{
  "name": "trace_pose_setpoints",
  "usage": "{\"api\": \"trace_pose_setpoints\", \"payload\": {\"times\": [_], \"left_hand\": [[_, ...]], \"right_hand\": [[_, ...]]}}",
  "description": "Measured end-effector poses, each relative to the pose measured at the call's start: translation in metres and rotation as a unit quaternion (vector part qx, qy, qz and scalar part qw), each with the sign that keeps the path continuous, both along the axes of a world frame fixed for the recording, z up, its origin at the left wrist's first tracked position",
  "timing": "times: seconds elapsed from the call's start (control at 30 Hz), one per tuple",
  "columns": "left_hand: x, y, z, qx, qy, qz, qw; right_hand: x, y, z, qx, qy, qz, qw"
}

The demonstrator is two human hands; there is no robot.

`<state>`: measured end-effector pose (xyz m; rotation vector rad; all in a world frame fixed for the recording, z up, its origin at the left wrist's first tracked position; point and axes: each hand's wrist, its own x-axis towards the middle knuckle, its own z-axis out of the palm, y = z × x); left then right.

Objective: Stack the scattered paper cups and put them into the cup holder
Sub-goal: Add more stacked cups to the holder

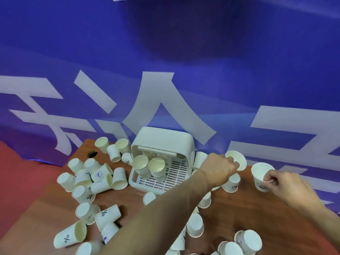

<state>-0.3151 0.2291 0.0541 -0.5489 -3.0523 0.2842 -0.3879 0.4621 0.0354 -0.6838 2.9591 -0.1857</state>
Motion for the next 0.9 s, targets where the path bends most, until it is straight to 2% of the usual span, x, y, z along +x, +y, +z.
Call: {"api": "trace_pose_setpoints", "payload": {"times": [0.13,0.3,0.43,0.7,0.9], "left_hand": [[0.029,-0.012,0.019,0.012,0.005,0.016,1.000],[0.048,-0.050,0.059,0.034,0.105,0.054,0.992],[0.074,-0.090,0.087,0.046,0.151,0.073,0.985],[0.141,-0.201,0.078,0.074,0.174,0.092,0.978],[0.185,-0.270,0.050,0.114,0.124,0.083,0.982]], "right_hand": [[0.021,-0.022,0.025,-0.021,0.030,0.035,0.999],[0.032,-0.065,0.055,-0.069,0.057,0.083,0.993],[0.052,-0.107,0.074,-0.087,0.061,0.135,0.985],[0.107,-0.207,0.075,-0.101,0.082,0.152,0.980],[0.140,-0.274,0.059,-0.108,0.077,0.138,0.982]]}}
